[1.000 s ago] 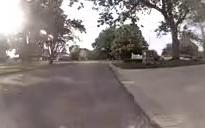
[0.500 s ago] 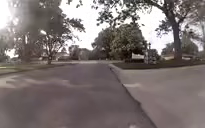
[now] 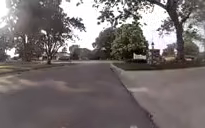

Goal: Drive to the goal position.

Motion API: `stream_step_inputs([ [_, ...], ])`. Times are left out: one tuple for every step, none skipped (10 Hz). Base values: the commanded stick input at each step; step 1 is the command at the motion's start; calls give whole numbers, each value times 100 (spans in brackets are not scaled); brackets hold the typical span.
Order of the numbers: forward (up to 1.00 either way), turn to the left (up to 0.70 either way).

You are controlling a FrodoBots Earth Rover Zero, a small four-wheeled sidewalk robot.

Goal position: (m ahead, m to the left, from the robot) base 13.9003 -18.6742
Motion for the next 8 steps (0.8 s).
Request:
stream_step_inputs([
  [68, 0],
  [68, 0],
  [69, 0],
  [68, 0],
  [68, 0],
  [69, 0],
  [69, 0],
  [69, 0],
])
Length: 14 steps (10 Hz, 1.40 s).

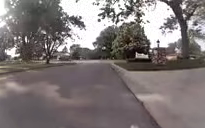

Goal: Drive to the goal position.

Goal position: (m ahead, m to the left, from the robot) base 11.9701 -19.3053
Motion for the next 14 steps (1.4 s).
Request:
stream_step_inputs([
  [69, 0],
  [68, 0],
  [69, 0],
  [69, 0],
  [69, 0],
  [68, 0],
  [69, 0],
  [69, 0],
  [69, 0],
  [69, 0],
  [69, 0],
  [69, 0],
  [69, 0],
  [69, 0],
])
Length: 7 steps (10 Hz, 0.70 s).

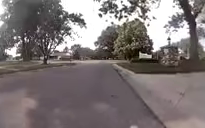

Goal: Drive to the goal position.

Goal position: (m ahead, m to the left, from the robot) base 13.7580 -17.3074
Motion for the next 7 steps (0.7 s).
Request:
stream_step_inputs([
  [69, 0],
  [69, 0],
  [69, 0],
  [69, 0],
  [69, 0],
  [69, 0],
  [68, 0],
])
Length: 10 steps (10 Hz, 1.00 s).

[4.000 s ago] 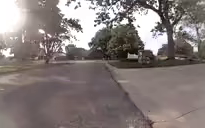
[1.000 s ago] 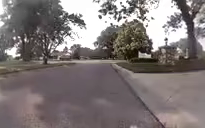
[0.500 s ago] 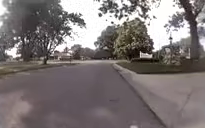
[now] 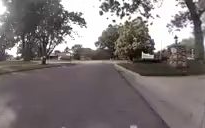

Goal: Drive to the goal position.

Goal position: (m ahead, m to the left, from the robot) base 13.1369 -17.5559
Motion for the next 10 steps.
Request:
stream_step_inputs([
  [69, 0],
  [69, 0],
  [69, 0],
  [69, 0],
  [69, 0],
  [69, 0],
  [68, 0],
  [69, 0],
  [68, 0],
  [68, 0],
])
